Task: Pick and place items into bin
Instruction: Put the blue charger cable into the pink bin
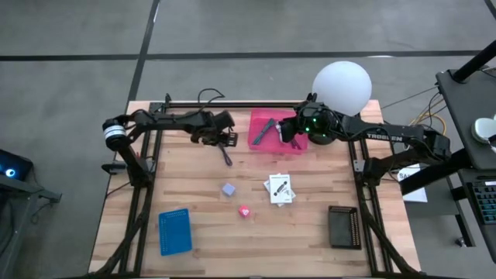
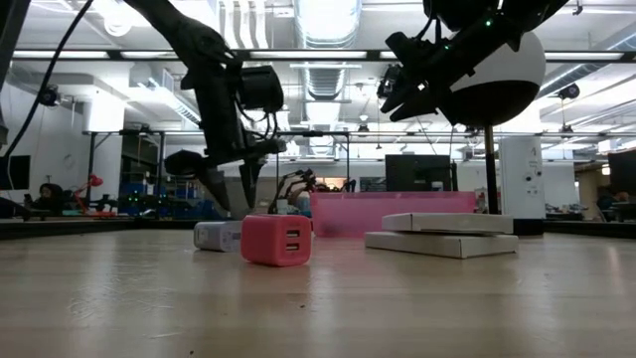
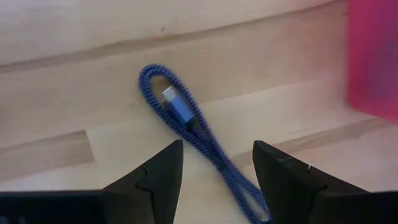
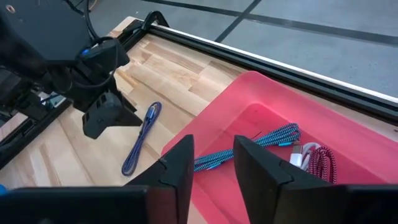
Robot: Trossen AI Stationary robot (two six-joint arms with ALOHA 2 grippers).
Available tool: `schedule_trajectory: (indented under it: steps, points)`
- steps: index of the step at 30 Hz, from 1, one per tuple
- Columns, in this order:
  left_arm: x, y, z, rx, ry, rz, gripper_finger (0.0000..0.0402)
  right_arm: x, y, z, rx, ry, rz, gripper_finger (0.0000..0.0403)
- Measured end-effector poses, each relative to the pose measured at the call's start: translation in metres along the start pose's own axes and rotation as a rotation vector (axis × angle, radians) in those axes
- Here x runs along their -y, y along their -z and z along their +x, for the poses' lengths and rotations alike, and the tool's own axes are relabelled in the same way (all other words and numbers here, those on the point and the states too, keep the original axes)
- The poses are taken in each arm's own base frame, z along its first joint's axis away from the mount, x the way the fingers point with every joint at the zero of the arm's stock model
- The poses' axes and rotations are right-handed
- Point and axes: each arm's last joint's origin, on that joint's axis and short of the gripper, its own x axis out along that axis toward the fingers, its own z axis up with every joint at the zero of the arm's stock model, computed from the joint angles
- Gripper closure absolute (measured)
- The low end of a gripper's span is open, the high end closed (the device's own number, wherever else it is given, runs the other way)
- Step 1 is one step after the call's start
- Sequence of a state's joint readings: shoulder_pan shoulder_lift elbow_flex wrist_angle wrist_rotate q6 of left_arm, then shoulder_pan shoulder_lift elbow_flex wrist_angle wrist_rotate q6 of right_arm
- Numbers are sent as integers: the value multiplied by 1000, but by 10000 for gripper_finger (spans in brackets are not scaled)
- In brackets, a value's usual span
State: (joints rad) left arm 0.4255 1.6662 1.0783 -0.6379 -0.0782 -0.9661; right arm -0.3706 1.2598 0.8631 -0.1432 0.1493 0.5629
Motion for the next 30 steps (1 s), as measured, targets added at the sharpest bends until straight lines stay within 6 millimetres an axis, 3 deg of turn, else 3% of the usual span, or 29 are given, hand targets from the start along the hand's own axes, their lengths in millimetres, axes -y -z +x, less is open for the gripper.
schedule_trajectory:
  steps: [8, 19, 30]
  points:
    - [-11, 10, 20, -33, -55, -49, 224, 0, 0, 0, 0, 1, -22, 307]
    - [4, 13, 30, -9, 38, -76, 224, 0, 0, 0, 1, 1, -50, 309]
    - [2, 15, 42, -27, 8, -44, 224, 0, 0, 0, 1, 1, -50, 321]
